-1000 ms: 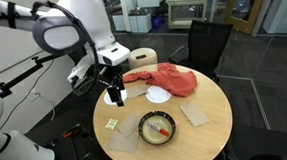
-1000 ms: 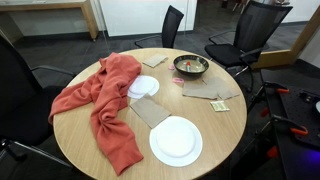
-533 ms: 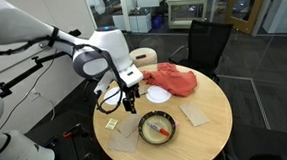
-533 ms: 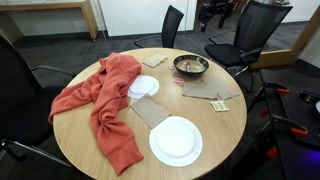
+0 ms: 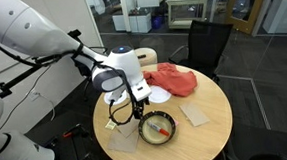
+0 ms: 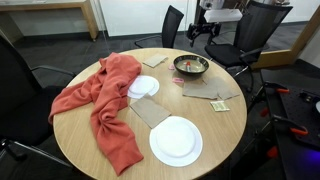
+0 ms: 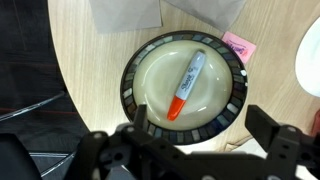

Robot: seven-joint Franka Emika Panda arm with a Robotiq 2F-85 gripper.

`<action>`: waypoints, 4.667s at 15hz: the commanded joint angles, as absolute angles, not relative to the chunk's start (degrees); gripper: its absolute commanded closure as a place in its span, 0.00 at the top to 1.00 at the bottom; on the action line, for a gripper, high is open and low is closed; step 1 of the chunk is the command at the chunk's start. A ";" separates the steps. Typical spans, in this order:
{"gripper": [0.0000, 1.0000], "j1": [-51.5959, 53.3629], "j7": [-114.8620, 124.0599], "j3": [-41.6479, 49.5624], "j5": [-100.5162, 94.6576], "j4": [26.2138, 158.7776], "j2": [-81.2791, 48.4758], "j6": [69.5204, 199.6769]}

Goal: Remove the marker from the bowl and put it on the table.

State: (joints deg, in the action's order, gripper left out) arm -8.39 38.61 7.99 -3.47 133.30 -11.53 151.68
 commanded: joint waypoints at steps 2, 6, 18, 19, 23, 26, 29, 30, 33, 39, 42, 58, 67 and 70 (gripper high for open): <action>1.00 -6.66 37.94 9.85 -2.49 132.37 -12.68 151.59; 1.00 -6.37 38.97 10.33 -2.23 131.30 -14.03 151.80; 1.00 -5.54 40.85 12.09 5.92 125.95 -23.90 154.18; 1.00 -5.16 41.43 12.55 6.03 125.42 -24.88 154.70; 1.00 -4.23 44.04 13.74 6.34 123.44 -28.32 156.09; 1.00 -4.04 44.93 13.97 6.81 121.79 -30.73 156.34; 1.00 -3.99 45.36 14.01 7.57 120.30 -32.81 156.34; 1.00 -4.00 45.48 13.99 7.72 119.80 -33.45 156.38; 1.00 -4.13 45.25 13.77 8.42 118.39 -35.21 156.58; 1.00 -3.95 44.91 13.46 9.76 116.02 -38.06 156.78; 1.00 -3.67 44.91 13.52 9.95 115.04 -39.26 156.71; 0.06 -3.21 44.93 13.89 10.50 113.42 -39.05 154.97; 0.06 -1.78 44.95 15.19 9.84 121.98 -26.42 157.95; 0.06 -0.38 44.86 15.32 8.45 125.43 -21.30 158.46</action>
